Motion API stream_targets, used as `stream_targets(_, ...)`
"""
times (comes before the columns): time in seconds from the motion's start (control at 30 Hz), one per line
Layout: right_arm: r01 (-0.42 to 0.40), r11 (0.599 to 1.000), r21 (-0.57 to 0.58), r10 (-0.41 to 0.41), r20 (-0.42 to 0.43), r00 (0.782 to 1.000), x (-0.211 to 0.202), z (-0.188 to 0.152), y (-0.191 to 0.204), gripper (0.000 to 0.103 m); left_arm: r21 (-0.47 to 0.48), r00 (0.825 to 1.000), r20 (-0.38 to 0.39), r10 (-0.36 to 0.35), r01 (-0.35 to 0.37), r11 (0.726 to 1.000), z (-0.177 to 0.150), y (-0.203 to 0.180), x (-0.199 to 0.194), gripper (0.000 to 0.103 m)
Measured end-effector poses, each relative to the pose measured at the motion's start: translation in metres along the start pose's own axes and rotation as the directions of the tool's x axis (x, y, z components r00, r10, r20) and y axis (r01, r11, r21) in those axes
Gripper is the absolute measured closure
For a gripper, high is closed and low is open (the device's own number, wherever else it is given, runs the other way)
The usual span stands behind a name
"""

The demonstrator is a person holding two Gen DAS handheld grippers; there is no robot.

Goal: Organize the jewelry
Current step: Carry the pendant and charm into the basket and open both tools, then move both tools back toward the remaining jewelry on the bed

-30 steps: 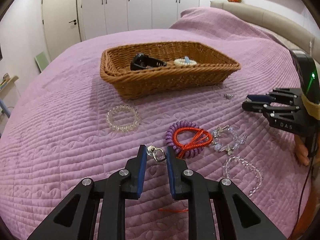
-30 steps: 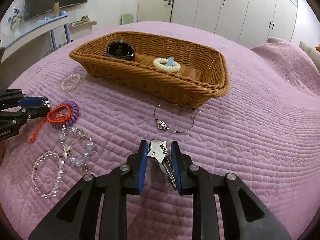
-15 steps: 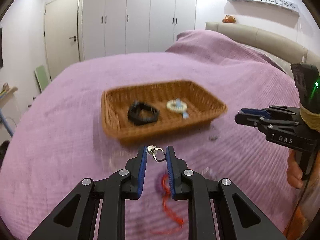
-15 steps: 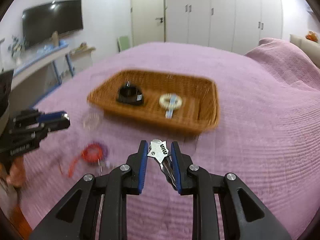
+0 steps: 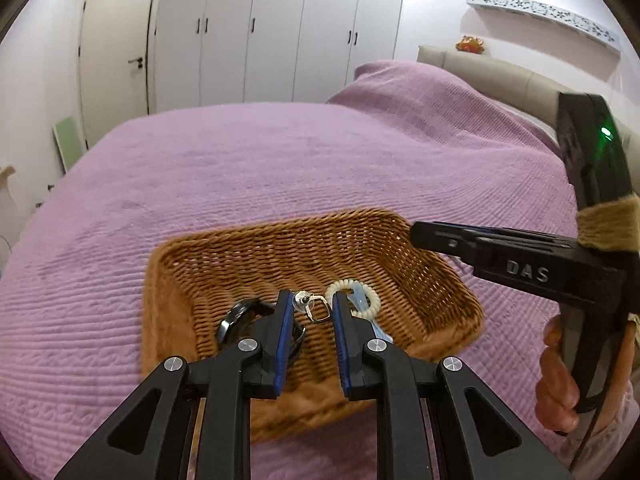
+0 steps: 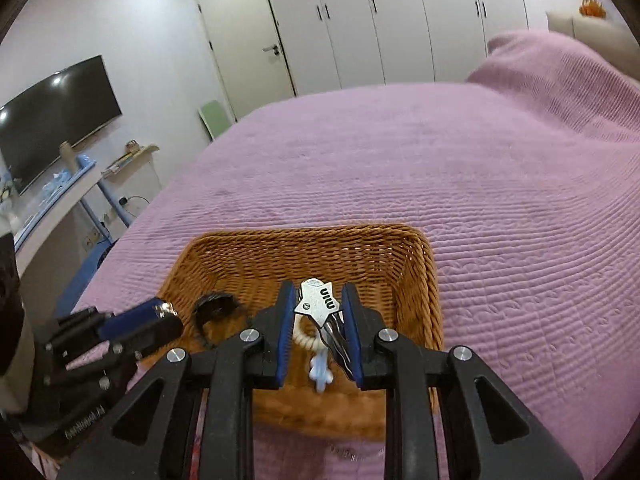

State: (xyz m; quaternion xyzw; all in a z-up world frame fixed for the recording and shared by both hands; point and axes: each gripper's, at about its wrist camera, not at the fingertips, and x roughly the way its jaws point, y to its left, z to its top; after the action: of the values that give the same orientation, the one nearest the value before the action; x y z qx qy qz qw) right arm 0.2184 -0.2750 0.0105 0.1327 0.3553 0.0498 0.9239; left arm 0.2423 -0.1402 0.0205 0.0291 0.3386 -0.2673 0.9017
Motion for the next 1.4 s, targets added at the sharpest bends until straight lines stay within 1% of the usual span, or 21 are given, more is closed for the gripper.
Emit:
stream_targets(0.07,0.002,1.0,0.021,-0.002,-0.041,0.999,0.018,0.006,-0.008,0.077,0.007,1.0,-0.019,0.005,-0.005,1.0,-0.001,-0.002,0.013,0.083)
stream_targets(0.13,0.006,1.0,0.022,-0.004,-0.065,0.998,0.029,0.006,-0.012,0.077,0.021,0.999,-0.039,0.01,-0.01,1.0,-0.003,-0.005,0.025,0.083)
stream_targets(0.2,0.042,0.999,0.01,-0.04,-0.102,0.994,0.045,0.007,-0.014,0.077,0.023,0.998,-0.065,0.004,-0.003,1.0,-0.007,-0.007,0.037,0.083)
stream_targets(0.27,0.058,0.998,0.001,-0.057,-0.129,0.99,0.057,0.004,-0.015,0.077,0.024,0.997,-0.081,-0.001,0.003,1.0,-0.01,-0.009,0.047,0.083)
stream_targets(0.4,0.064,0.998,-0.007,-0.064,-0.167,0.984,0.071,-0.005,-0.016,0.077,0.035,0.994,-0.109,-0.012,0.016,0.999,-0.017,-0.016,0.057,0.083)
stream_targets(0.47,0.064,0.998,0.003,-0.063,-0.174,0.983,0.073,-0.008,-0.019,0.077,0.038,0.993,-0.121,-0.014,0.019,0.999,-0.017,-0.017,0.058,0.082)
stream_targets(0.57,0.036,0.999,0.027,-0.031,-0.155,0.987,0.067,-0.01,-0.026,0.074,0.042,0.994,-0.108,-0.019,0.023,0.999,-0.018,-0.017,0.053,0.082)
stream_targets(0.63,0.036,0.999,0.031,-0.032,-0.139,0.99,0.063,-0.012,-0.028,0.066,0.038,0.994,-0.103,-0.038,0.042,0.998,-0.017,-0.018,0.047,0.081)
stream_targets(0.67,0.043,0.999,0.025,-0.04,-0.13,0.991,0.058,-0.012,-0.027,0.064,0.03,0.993,-0.104,-0.047,0.051,0.998,-0.017,-0.017,0.045,0.071)
stream_targets(0.7,0.046,0.999,0.017,-0.043,-0.12,0.992,0.055,-0.012,-0.025,0.062,0.02,0.993,-0.1,-0.057,0.059,0.998,-0.016,-0.016,0.041,0.059)
stream_targets(0.77,0.043,0.999,-0.004,-0.043,-0.092,0.995,0.041,-0.013,-0.02,0.061,0.015,0.996,-0.069,-0.059,0.06,0.998,-0.016,-0.015,0.028,0.051)
stream_targets(0.87,0.039,0.999,-0.015,-0.04,-0.063,0.997,0.021,-0.014,-0.012,0.06,0.016,0.996,-0.033,-0.084,0.084,0.996,-0.016,-0.014,0.006,0.049)
stream_targets(0.9,0.034,0.999,-0.017,-0.035,-0.052,0.998,0.014,-0.015,-0.011,0.06,0.017,0.996,-0.02,-0.086,0.087,0.996,-0.016,-0.014,-0.002,0.045)
stream_targets(0.97,0.031,0.999,-0.023,-0.032,-0.031,0.999,0.0,-0.018,-0.005,0.058,0.022,0.997,-0.001,-0.081,0.081,0.996,-0.016,-0.014,-0.019,0.042)
stream_targets(1.03,0.032,0.999,-0.03,-0.032,-0.011,0.999,-0.012,-0.023,0.0,0.054,0.026,0.997,0.022,-0.08,0.08,0.996,-0.017,-0.014,-0.038,0.042)
stream_targets(1.1,0.017,0.999,-0.033,-0.016,0.013,1.0,-0.031,-0.03,0.005,0.052,0.03,0.995,0.047,-0.085,0.084,0.996,-0.021,-0.013,-0.058,0.042)
stream_targets(1.27,-0.014,0.998,-0.057,0.018,0.059,0.998,-0.07,-0.05,0.019,0.052,0.023,0.99,0.116,-0.077,0.075,0.997,-0.032,-0.014,-0.111,0.041)
stream_targets(1.4,-0.016,0.996,-0.084,0.022,0.069,0.997,-0.091,-0.071,0.031,0.052,0.012,0.983,0.16,-0.088,0.088,0.996,-0.041,-0.017,-0.147,0.041)
